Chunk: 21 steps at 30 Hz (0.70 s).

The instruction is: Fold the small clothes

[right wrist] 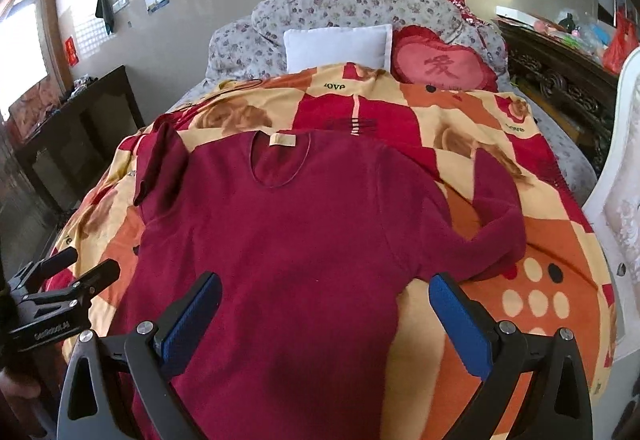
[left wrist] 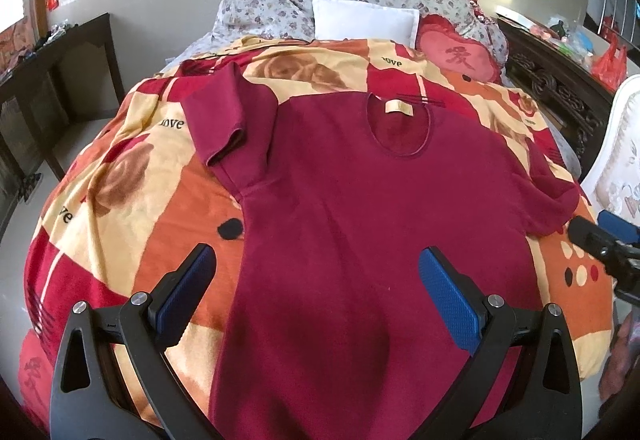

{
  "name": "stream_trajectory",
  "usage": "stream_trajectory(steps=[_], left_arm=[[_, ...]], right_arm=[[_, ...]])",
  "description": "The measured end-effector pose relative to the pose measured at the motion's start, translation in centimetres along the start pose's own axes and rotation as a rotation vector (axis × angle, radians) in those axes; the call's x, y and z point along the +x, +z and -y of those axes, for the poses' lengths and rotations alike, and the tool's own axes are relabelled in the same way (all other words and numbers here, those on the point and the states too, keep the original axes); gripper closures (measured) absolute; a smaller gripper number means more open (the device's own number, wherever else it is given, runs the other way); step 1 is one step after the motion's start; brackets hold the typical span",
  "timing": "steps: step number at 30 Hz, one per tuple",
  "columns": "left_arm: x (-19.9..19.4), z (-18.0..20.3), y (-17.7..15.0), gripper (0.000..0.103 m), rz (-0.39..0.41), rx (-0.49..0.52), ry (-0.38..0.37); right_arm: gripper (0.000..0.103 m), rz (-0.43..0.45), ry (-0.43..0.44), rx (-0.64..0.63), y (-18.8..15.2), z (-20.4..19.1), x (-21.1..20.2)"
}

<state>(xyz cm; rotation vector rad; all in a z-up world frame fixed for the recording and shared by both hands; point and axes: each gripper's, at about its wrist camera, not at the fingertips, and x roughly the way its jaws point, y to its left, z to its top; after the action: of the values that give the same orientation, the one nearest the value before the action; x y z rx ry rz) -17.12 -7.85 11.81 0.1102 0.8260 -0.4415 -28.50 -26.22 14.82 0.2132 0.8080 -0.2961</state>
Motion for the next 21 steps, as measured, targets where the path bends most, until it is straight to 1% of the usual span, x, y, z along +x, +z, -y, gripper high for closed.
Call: stream_trajectory(steps=[5, 12, 16, 21], left_arm=[[0.7, -0.1, 0.0, 0.001, -0.014, -0.006, 0.0], [1.4, -0.2, 0.3, 0.001, -0.022, -0.013, -0.009], [1.9, -0.3, 0.6, 0.001, -0.027, -0.026, -0.021], [2.3, -0.3, 0.9, 0.001, -0.023, -0.022, -0.008]], right_arm=[[0.0, -0.001, -0.038, -0.01, 0.0, -0.5, 1.2], [0.0, -0.019, -0.049, 0.007, 0.0, -0.6, 2.8], [0.0, -0.05, -0.039, 0.019, 0.1, -0.6, 3.9], [0.0, -0.055, -0.047, 0.011, 0.2, -1.2, 4.7]])
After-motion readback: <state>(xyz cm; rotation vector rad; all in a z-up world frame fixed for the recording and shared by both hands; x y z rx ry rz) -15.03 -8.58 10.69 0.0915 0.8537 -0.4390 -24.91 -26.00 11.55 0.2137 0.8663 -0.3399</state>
